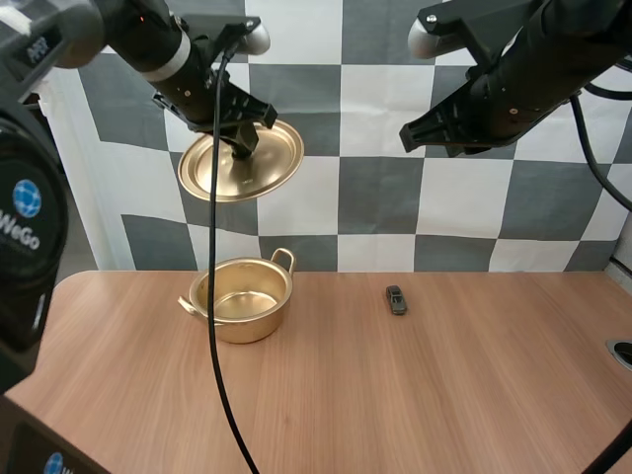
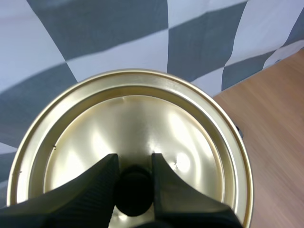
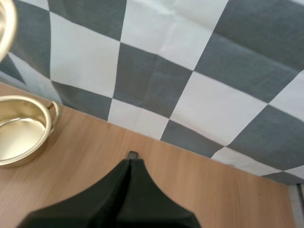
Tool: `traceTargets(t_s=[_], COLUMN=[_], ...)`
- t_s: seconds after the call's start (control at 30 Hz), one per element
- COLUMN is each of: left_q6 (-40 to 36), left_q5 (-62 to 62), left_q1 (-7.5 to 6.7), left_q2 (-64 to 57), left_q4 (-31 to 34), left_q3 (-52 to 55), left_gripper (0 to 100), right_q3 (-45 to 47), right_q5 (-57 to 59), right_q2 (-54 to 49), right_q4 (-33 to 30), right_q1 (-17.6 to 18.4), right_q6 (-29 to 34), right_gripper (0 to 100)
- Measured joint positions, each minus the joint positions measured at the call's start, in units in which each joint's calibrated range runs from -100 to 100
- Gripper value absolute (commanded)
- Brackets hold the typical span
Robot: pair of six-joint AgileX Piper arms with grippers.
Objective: Open the pot, put the car inside, and close it
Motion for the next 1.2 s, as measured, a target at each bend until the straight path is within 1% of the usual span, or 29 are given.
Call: traceTargets(t_s=[0.17, 0.27, 0.43, 0.6, 0.67, 0.8, 1.03, 1.07, 1.1, 1.13, 1.2], left_q6=[-1.41, -1.69, -1.99, -2.17, -2.92, -3.18, -3.18, -3.18, -3.18, -3.18, -2.99], left_q5=[0.0, 0.0, 0.0, 0.0, 0.0, -0.07, 0.0, 0.0, 0.0, 0.0, -0.08], left_q1=[0.0, 0.0, 0.0, 0.0, 0.0, 0.77, 0.82, 0.82, 0.82, 0.82, 0.82], left_q2=[-9.81, -15.35, -24.9, -32.65, -33.38, -33.38, -33.38, -33.38, -33.38, -33.38, -33.38], left_q4=[0.0, 0.0, 0.0, 1.07, 1.94, 2.15, 2.11, 2.11, 2.11, 2.11, 1.36], left_q3=[0.0, 0.0, 0.0, 0.0, 0.0, 1.46, 4.53, 4.75, 4.84, 4.82, 5.28], left_gripper=[0, 0, 0, 0, 0, 0, 0, 0, 0, 0, 0], right_q3=[0.0, 0.0, 0.0, 0.0, 0.0, 0.0, 0.0, 0.0, 0.0, 0.0, 0.0], right_q5=[-8.51, -11.76, -11.7, -12.06, -12.73, -13.09, -12.9, -12.9, -12.22, -11.81, -7.73], right_q2=[2.25, 5.74, 14.09, 21.61, 24.0, 26.86, 28.35, 28.51, 28.79, 29.29, 31.36], right_q4=[-0.92, -1.07, -1.07, -1.07, -0.96, -0.96, -0.67, -0.67, -0.67, -0.67, -0.67], right_q1=[0.0, 0.0, 0.0, 0.0, 0.0, 0.0, 0.0, 0.0, 0.0, 0.0, 0.07], right_q6=[0.88, 1.79, 5.17, 5.52, 5.52, 5.43, 5.33, 5.33, 5.21, 4.84, 4.01], right_gripper=[0, 0, 0, 0, 0, 0, 0, 6, 19, 29, 74])
